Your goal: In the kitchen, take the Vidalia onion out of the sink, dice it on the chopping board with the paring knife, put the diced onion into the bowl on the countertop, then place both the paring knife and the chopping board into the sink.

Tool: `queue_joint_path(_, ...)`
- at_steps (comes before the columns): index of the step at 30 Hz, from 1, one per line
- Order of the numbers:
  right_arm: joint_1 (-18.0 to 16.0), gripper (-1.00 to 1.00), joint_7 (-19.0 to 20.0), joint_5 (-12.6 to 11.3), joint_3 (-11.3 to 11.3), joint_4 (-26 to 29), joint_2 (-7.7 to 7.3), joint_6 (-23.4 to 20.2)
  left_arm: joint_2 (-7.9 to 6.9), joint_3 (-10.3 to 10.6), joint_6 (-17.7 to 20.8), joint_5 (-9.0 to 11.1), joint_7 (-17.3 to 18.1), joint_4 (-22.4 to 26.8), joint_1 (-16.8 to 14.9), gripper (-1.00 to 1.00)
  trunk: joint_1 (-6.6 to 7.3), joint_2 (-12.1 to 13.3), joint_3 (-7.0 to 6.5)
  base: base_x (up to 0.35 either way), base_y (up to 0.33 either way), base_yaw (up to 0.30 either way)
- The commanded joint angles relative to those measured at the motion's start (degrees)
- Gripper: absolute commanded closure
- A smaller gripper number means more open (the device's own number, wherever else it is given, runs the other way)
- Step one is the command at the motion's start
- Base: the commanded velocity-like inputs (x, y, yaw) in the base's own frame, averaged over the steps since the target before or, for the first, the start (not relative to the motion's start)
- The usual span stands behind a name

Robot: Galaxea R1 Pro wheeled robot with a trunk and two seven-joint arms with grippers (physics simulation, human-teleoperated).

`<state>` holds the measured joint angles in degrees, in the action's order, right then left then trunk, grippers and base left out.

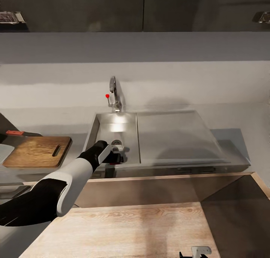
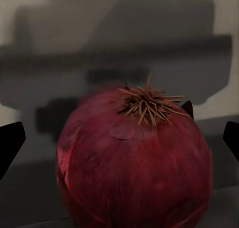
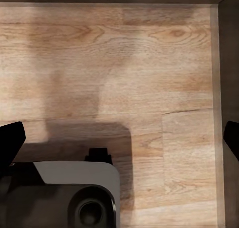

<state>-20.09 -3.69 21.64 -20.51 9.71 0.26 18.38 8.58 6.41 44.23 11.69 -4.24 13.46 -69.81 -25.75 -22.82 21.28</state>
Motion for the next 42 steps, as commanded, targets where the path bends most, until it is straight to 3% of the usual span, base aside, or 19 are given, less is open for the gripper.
queue_joint_path(1,-0.04,-1.0,-0.26,0.6,-0.32,-0.04,0.0,0.17,-0.02,0.36,0.25,0.62,-0.46,0.08,-0.03,-1.0,-0.03,-0.1,0.09,-0.004,0.0,0.0)
queue_joint_path(30,-0.04,-1.0,0.18,0.6,-0.23,-1.1,-1.23,0.17,0.03,0.36,0.33,0.68,-0.87,0.08,-0.02,-1.0,-0.03,-0.1,0.09,-0.021,0.0,0.0)
queue_joint_path(31,-0.02,-1.0,0.18,0.6,-0.23,-1.1,-1.23,0.17,0.03,0.36,0.33,0.69,-0.87,0.08,-0.02,1.0,-0.03,-0.1,0.09,0.0,0.0,0.0)
queue_joint_path(42,-0.04,-1.0,-0.09,0.6,-0.27,-1.03,-1.06,0.17,0.03,0.36,0.33,0.79,-0.91,0.08,-0.04,1.0,-0.03,-0.1,0.08,0.0,0.0,-0.001)
